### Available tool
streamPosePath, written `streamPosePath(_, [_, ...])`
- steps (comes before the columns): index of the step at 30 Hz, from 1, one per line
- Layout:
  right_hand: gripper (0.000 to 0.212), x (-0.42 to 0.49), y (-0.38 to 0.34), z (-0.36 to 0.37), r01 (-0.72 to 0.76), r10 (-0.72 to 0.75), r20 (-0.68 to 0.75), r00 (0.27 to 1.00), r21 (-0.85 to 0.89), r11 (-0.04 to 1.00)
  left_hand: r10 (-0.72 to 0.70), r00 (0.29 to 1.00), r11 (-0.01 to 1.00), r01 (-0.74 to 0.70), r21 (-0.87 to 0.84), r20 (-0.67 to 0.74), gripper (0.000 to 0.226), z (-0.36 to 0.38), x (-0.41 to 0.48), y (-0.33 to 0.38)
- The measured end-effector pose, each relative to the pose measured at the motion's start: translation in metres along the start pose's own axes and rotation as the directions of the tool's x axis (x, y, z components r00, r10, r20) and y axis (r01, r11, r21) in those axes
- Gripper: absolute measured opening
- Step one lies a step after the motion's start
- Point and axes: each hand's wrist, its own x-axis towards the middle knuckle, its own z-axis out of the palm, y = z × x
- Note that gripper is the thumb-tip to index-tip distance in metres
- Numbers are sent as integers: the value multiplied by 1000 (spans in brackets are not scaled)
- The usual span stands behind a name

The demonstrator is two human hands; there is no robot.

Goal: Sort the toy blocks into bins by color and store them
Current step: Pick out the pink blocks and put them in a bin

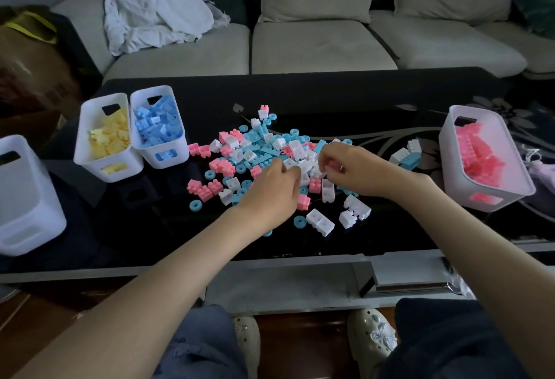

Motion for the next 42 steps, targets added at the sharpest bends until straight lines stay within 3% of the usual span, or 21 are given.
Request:
streamPosePath(4, [12, 4, -1, 8, -41, 47, 66, 997, -91, 995, -30, 999, 999, 28, 33, 43, 20, 5, 2, -1])
streamPosePath(8, [5, 9, -5, 19, -136, 143, 25, 989, -174, 975, -65, 992, 995, 57, 76, 109, 35, 7, 2, 1])
streamPosePath(15, [11, 15, -11, 35, -130, 159, 76, 984, -294, 947, -24, 994, 998, 19, 52, 106, 27, 8, 2, 4])
streamPosePath(24, [16, -5, -6, -3, -95, 96, -39, 995, 14, 995, -13, 999, 1000, 14, -2, 49, 20, 8, 10, 15])
streamPosePath(27, [14, -25, 7, -23, -135, 138, -113, 984, 33, 990, -39, 998, 995, 44, -93, 56, 11, 9, 18, 29])
streamPosePath(30, [13, -54, 40, -50, -260, 265, -198, 944, 48, 964, -37, 998, 976, 47, -211, 52, 8, 8, 34, 56])
streamPosePath(33, [14, -86, 78, -78, -402, 436, -241, 867, 178, 898, 23, 999, 932, -8, -362, 35, 14, 5, 58, 95])
streamPosePath(38, [18, -128, 121, -100, -590, 588, -380, 714, 126, 798, 159, 985, 886, -111, -450, 69, 15, 20, 104, 169])
streamPosePath(42, [44, -132, 132, -98, -611, 602, -262, 755, 55, 790, 199, 974, 903, -138, -407, 112, 13, 36, 135, 204])
